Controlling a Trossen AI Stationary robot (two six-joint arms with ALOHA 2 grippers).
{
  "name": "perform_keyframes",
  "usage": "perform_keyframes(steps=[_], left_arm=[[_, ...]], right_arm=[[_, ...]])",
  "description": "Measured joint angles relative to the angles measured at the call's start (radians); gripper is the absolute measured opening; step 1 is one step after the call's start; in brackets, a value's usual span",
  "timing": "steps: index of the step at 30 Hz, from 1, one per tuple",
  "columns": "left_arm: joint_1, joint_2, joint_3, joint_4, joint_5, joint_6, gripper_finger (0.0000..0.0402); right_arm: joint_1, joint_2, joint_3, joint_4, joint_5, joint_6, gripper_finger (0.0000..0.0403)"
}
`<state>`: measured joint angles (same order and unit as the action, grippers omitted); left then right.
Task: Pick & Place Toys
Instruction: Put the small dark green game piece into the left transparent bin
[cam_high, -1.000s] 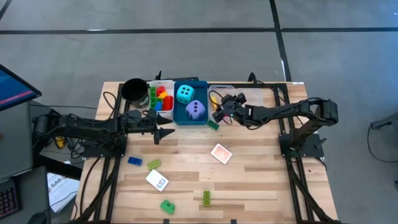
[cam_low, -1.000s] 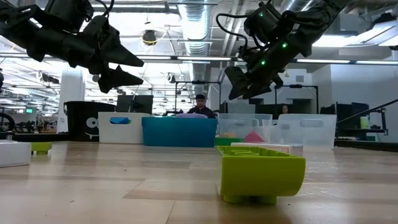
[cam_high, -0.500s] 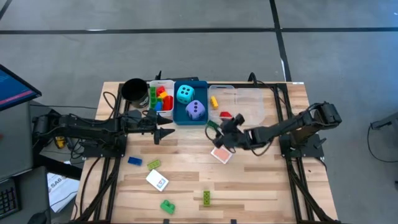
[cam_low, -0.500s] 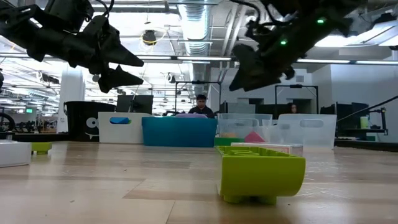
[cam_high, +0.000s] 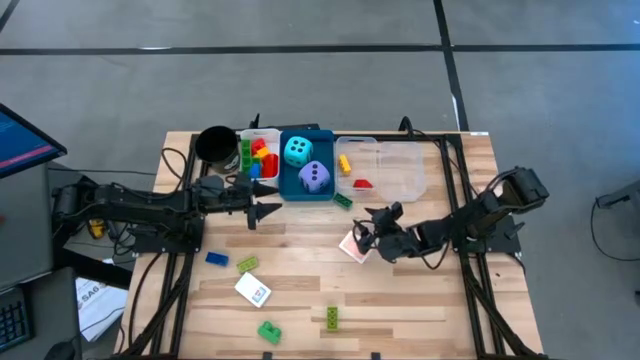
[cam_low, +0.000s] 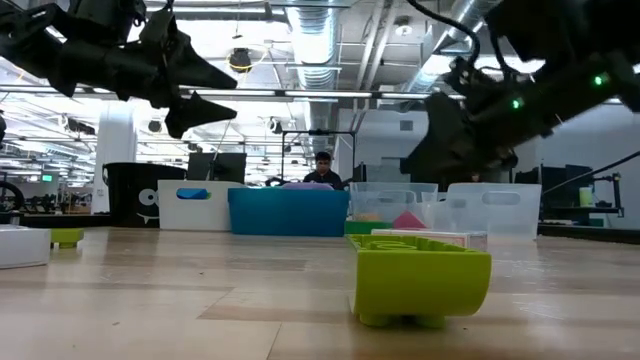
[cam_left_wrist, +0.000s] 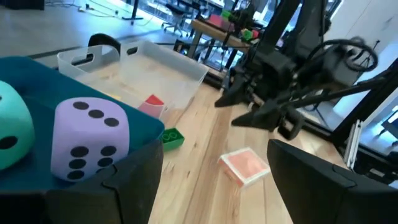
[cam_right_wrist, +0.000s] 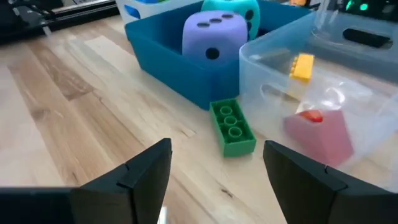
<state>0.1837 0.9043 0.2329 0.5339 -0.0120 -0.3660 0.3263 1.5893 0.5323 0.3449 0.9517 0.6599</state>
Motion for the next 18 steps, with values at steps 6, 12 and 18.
perform_keyframes(steps=[6,12,18], left_arm=[[0.0,0.0,0.0,-0.016,0.0,-0.007,0.0281],[0.0,0.0,0.0,-0.037,0.0,-0.013,0.0281],[-0.002,0.0,0.0,-0.04,0.0,-0.014,0.0281]], right_arm=[[-0.014,0.151,-0.04,0.218,-0.008,-0.042,0.0249],[-0.045,0.368,-0.019,0.538,-0.062,-0.151,0.0249],[-0.11,0.51,0.036,0.712,-0.162,-0.158,0.0249]])
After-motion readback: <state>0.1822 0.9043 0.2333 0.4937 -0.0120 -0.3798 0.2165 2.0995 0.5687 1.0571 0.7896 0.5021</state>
